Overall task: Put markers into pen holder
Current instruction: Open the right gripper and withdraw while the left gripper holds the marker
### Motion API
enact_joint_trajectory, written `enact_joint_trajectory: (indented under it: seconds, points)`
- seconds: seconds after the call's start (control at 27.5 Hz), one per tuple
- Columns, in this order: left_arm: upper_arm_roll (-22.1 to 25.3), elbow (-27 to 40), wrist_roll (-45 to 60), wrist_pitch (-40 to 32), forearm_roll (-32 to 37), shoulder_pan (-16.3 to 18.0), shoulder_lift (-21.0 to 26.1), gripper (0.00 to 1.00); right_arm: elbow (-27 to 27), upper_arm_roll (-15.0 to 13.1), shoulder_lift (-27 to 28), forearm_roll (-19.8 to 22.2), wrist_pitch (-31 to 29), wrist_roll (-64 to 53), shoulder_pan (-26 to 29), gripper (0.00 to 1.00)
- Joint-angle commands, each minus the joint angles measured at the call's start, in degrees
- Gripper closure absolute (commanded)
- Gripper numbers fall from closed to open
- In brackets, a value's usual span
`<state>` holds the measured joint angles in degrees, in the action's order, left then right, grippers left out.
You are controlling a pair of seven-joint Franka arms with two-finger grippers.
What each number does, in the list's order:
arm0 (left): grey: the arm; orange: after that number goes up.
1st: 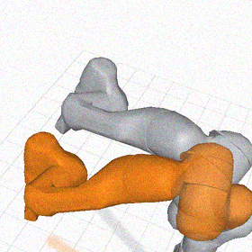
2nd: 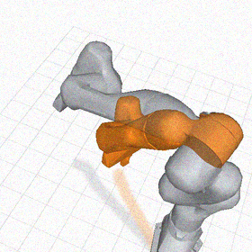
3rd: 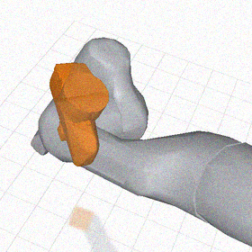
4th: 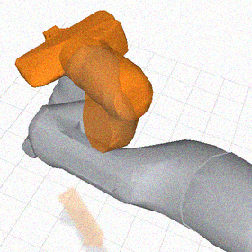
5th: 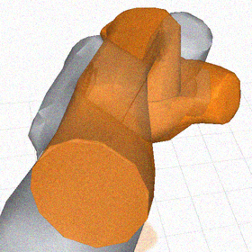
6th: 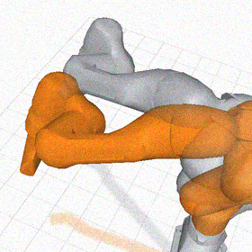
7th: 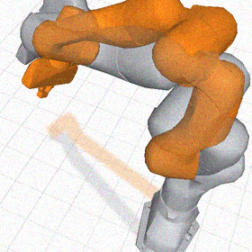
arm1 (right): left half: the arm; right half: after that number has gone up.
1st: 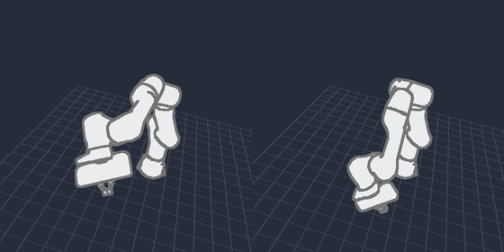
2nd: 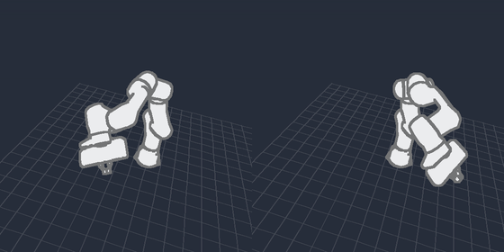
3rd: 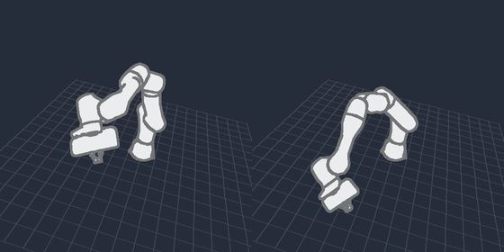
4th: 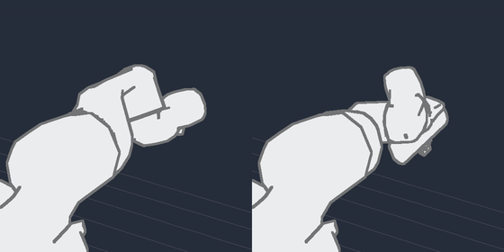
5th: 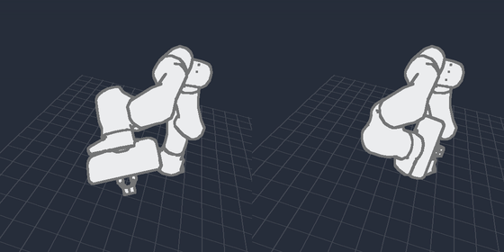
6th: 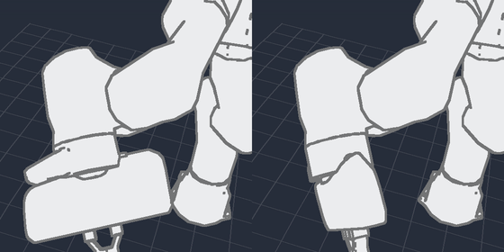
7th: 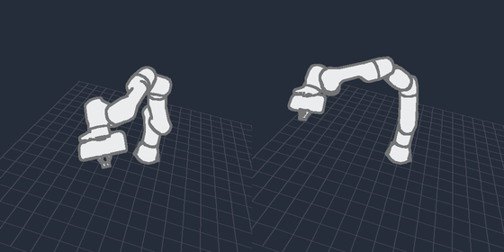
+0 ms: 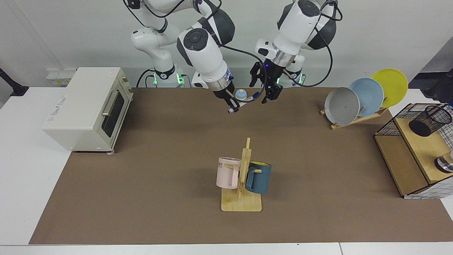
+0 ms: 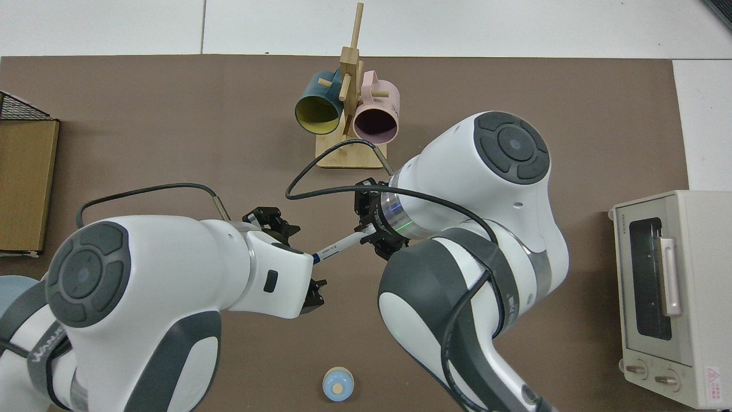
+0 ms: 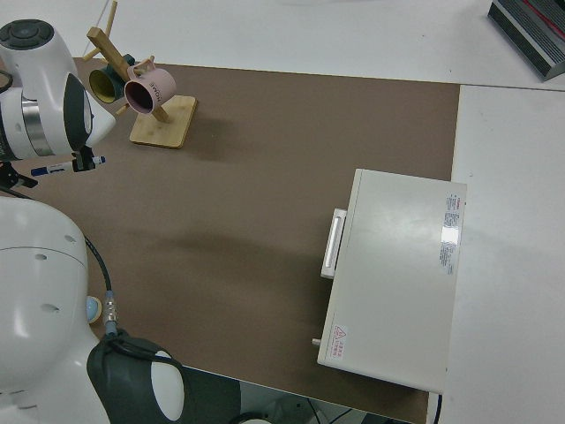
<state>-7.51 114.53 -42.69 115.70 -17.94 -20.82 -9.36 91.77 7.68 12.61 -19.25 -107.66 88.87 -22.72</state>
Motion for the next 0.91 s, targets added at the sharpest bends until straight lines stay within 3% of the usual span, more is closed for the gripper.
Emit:
enact_joint_trajectory:
  seconds: [0.0,0.36,0.51,0.58,0.69,0.73,0.8,0.87]
  points:
    - [0.13,3.24,0.68,3.30,-0.87,-1.41,-1.19,0.12,-0.10,-0.12,0.04,-1.32,-0.70,1.39,-0.39,1.00]
    - [0.04,3.33,1.29,3.30,-0.87,-1.41,-1.01,0.54,0.60,-0.21,-0.48,-2.37,-0.79,1.30,-0.57,1.00]
    - [0.04,3.33,1.38,3.22,-0.87,-1.41,-1.10,0.80,0.60,-0.21,-0.48,-2.37,-0.79,1.13,-0.57,1.00]
    - [0.04,3.33,1.38,3.13,-0.87,-1.41,-1.01,0.98,0.60,-0.21,-0.57,-2.37,-0.79,1.13,-0.57,1.00]
    - [0.13,3.42,1.38,3.04,-0.87,-1.41,-1.01,1.00,0.60,-0.21,-0.57,-2.37,-0.79,0.95,-0.57,1.00]
    - [0.13,3.42,1.38,2.95,-0.87,-1.41,-1.01,1.00,0.60,-0.21,-0.48,-2.37,-0.79,0.86,-0.57,0.93]
    - [0.13,3.33,1.29,2.69,-0.78,-1.41,-1.01,1.00,0.60,-0.21,-0.48,-2.20,-0.79,0.52,-0.57,0.00]
    - [0.13,3.42,1.20,2.34,-0.69,-1.41,-1.10,1.00,0.60,-0.21,-0.48,-2.20,-0.79,-0.71,-0.57,0.00]
